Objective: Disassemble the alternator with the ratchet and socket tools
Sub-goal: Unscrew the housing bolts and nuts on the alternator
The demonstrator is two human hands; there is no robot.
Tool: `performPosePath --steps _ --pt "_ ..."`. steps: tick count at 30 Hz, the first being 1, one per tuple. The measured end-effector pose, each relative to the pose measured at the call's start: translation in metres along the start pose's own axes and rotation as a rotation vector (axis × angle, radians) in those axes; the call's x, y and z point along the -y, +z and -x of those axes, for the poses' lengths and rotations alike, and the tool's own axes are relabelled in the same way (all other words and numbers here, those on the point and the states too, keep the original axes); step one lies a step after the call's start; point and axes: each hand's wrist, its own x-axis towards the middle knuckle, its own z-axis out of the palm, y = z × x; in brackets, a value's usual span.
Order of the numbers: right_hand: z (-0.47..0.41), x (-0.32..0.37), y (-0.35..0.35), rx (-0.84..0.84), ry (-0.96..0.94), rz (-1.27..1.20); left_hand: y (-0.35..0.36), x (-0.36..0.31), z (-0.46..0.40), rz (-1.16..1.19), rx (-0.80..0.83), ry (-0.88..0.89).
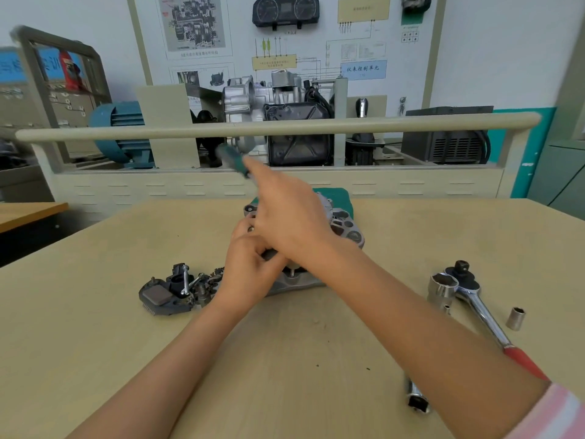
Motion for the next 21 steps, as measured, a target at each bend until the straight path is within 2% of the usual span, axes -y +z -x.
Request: performPosePath --steps 4,7,12,18,21 --pt "0.003 0.001 0.016 -0.208 0.406 0.143 0.001 0.000 -0.001 -0.031 0.008 0.055" --pt "-0.002 -0.004 0.019 -0.223 0.485 0.177 0.002 0.001 0.000 -0.036 0.003 0.055" --pt "0.000 0.004 0.016 -0.114 0.213 0.297 0.003 0.006 -0.001 0.002 0.027 -0.056" --pt "-0.004 -0.007 0.012 -0.084 0.021 0.254 -0.001 -0.006 -0.002 0.011 0.018 0.049" --pt "-0.007 -0.011 0.006 -0.062 -0.052 0.097 -0.001 -0.007 -0.002 0.008 0.027 0.075"
